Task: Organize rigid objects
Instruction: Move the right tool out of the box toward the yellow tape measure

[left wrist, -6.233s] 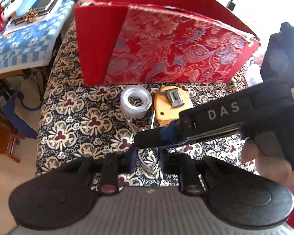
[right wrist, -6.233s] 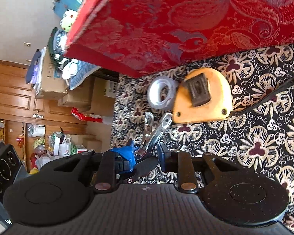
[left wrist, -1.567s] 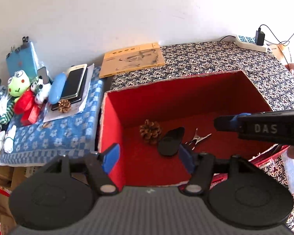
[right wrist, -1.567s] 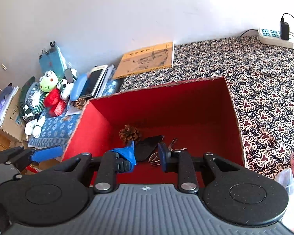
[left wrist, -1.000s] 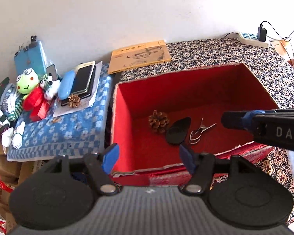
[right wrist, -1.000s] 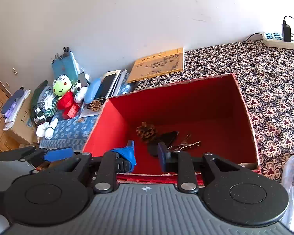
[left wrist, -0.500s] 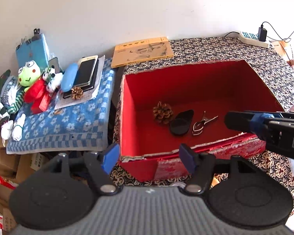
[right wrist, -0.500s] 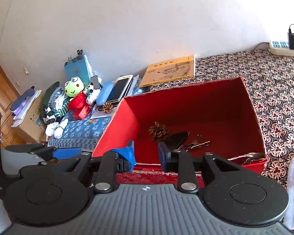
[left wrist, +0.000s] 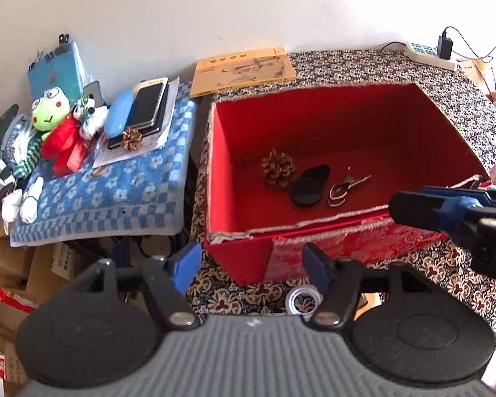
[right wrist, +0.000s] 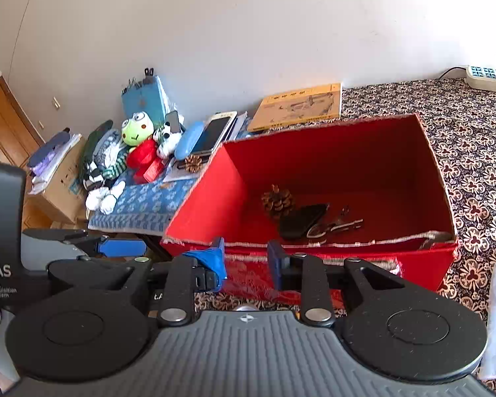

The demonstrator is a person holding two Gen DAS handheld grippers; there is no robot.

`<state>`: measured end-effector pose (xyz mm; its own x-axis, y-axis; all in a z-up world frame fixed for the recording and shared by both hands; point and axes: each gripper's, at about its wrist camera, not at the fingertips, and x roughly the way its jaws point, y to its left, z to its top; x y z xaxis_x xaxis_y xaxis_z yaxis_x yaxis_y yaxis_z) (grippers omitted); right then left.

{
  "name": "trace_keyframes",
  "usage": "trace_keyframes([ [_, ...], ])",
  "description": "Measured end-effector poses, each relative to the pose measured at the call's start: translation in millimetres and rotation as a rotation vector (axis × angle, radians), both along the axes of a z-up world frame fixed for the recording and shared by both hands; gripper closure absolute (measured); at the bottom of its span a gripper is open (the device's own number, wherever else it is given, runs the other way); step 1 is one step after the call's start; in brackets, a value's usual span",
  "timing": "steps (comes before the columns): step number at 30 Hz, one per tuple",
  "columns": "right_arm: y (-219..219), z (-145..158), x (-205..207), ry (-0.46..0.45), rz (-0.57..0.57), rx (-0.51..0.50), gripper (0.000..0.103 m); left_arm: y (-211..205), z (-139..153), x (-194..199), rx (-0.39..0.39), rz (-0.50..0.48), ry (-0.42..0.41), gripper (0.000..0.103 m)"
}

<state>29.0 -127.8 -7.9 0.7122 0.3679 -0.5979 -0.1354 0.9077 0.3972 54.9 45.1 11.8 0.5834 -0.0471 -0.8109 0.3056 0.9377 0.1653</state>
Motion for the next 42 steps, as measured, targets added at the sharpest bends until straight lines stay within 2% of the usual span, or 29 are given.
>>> trace_keyframes([
  [13, 0.6, -27.6, -6.8, 0.094, 0.007, 0.016, 0.09, -0.1, -20.3, -5.2, 0.024, -0.001, 0.054, 0.035],
  [31, -11.3, -65.9, -20.0, 0.217, -0.009, 0.003, 0.087, -9.7, -65.0, -15.1, 0.056, -0.028, 0.15, 0.035],
  [36, -18.5, -76.9, -25.2, 0.248, -0.011, -0.016, 0.087, -7.8, -77.1, -25.9, 0.014, -0.092, 0.158, 0.035],
  [42, -36.6, -85.6, -25.2, 0.291, -0.047, 0.016, 0.086, -2.8, -92.9, -43.8, -0.094, -0.173, 0.21, 0.035],
])
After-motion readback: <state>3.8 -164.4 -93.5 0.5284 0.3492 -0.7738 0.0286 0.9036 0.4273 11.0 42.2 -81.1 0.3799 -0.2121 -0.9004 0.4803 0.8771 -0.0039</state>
